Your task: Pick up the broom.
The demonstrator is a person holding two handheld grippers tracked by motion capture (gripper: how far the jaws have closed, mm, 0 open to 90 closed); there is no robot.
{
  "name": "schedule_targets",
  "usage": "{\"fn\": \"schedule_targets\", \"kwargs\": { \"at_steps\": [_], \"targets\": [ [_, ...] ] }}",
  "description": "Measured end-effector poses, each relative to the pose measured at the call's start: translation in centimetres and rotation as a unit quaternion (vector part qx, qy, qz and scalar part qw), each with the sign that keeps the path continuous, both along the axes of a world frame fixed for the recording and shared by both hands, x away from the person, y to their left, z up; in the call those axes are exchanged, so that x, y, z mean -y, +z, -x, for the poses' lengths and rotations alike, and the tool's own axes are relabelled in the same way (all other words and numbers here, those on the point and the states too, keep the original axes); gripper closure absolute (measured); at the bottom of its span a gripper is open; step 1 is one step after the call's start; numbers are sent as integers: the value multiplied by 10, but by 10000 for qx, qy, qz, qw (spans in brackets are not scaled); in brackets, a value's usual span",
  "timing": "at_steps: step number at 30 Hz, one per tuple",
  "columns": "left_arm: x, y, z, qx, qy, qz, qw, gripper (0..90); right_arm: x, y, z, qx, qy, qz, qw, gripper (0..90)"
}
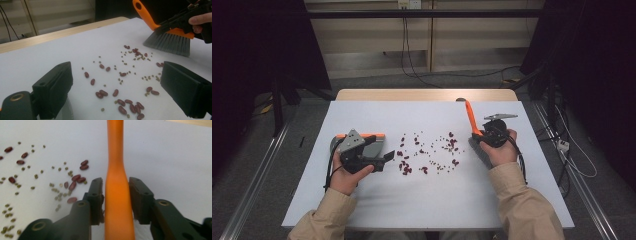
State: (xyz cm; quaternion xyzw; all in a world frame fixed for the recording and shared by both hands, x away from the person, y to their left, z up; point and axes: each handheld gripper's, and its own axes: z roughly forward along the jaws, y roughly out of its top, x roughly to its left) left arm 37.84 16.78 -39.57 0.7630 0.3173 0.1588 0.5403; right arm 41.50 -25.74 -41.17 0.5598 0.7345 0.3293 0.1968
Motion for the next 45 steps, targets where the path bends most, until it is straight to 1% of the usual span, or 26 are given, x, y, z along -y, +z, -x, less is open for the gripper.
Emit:
{"fn": "schedule_targets", "kwargs": {
  "at_steps": [1,2,4,6,7,8,9,11,13,14,15,16,17,19,21,22,24,25,28,31,33,36,38,41,43,45],
  "targets": [
    [-1,1,0,14,-11,-10,10000,107,0,1,2,-94,-19,27,10000,568],
    [-1,1,1,6,-24,3,10000,107,-1,2,5,-107,-12,51,9999,561],
    [-2,2,2,45,6,15,10000,107,1,3,10,-50,43,149,9999,554],
    [-4,2,3,64,4,13,10000,107,3,6,17,-48,2,208,9998,553],
    [-4,2,3,64,7,10,10000,107,5,6,20,-74,0,277,9996,553],
    [-5,2,4,54,14,15,10000,107,7,5,23,-100,38,285,9995,555],
    [-6,1,4,67,31,-3,10000,107,9,5,25,-188,33,250,9995,558],
    [-8,1,5,80,39,-23,10000,107,11,5,30,-282,64,301,9991,554],
    [-10,1,7,67,64,-8,10000,107,11,6,34,-296,69,303,9991,602],
    [-11,0,7,83,65,-27,9999,107,11,7,36,-285,72,264,9992,655],
    [-11,0,7,87,72,-44,9999,107,11,8,38,-284,47,336,9990,671],
    [-13,0,8,85,66,-54,9999,107,11,9,39,-260,32,494,9984,692],
    [-13,0,8,79,89,-26,9999,106,10,8,39,-215,103,589,9980,706],
    [-16,0,8,85,119,-30,9999,105,10,6,41,-138,8,518,9986,710],
    [-17,-1,8,74,131,-4,9999,105,11,4,40,-84,-102,361,9993,712],
    [-18,-1,9,67,126,4,9999,105,12,4,39,-95,-156,252,9995,713],
    [-19,-1,9,86,139,2,9999,105,13,3,37,-7,-206,198,9996,713],
    [-20,-1,9,81,119,9,9999,105,13,3,36,126,-203,244,9994,713],
    [-20,-1,8,69,130,41,9999,102,13,6,29,358,-246,102,9990,713],
    [-22,-2,7,45,169,60,9998,81,8,7,14,551,-212,334,9977,713],
    [-24,-2,7,50,165,52,9998,70,3,7,4,641,-133,353,9972,713],
    [-27,-2,7,27,208,88,9997,64,-6,2,-11,720,4,565,9958,713],
    [-30,-3,6,9,221,103,9997,61,-10,-4,-19,714,88,491,9962,713],
    [-33,-4,5,-9,244,94,9997,56,-16,-10,-28,791,165,743,9940,713],
    [-34,-5,5,-19,265,75,9996,53,-20,-9,-30,701,263,687,9948,714],
    [-35,-5,5,-30,261,81,9996,52,-27,-8,-30,640,452,867,9931,714]
  ]
}}
